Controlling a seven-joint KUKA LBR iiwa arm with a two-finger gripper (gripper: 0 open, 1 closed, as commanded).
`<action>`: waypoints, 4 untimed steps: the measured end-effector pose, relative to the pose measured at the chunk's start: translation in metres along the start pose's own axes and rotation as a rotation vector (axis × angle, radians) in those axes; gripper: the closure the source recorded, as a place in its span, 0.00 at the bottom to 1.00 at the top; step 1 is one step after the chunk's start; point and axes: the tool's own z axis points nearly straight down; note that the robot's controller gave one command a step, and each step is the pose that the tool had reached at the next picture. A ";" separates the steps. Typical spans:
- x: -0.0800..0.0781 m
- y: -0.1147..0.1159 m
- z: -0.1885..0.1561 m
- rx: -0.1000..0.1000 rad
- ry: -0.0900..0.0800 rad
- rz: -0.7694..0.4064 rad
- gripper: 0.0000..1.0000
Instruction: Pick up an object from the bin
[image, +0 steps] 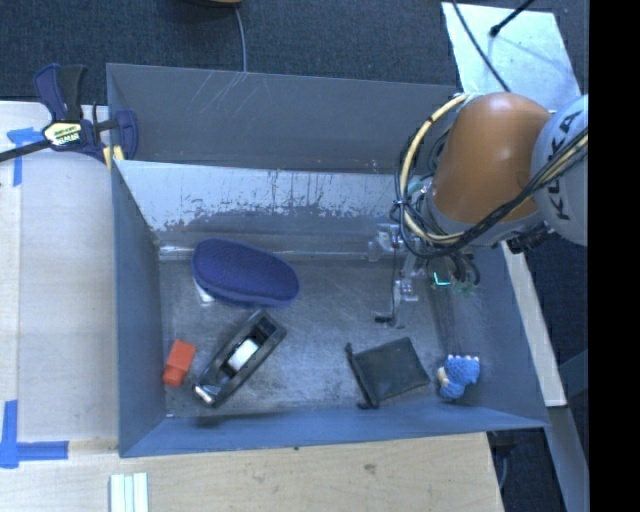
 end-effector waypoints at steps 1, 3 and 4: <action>0.063 -0.023 0.107 0.000 0.001 -0.185 0.00; 0.078 -0.032 0.074 0.000 -0.004 0.032 0.00; 0.075 -0.048 0.105 0.000 -0.001 0.130 0.00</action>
Offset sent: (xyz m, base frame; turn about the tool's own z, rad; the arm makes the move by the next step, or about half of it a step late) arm -0.0614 -0.0223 -0.1036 -0.1865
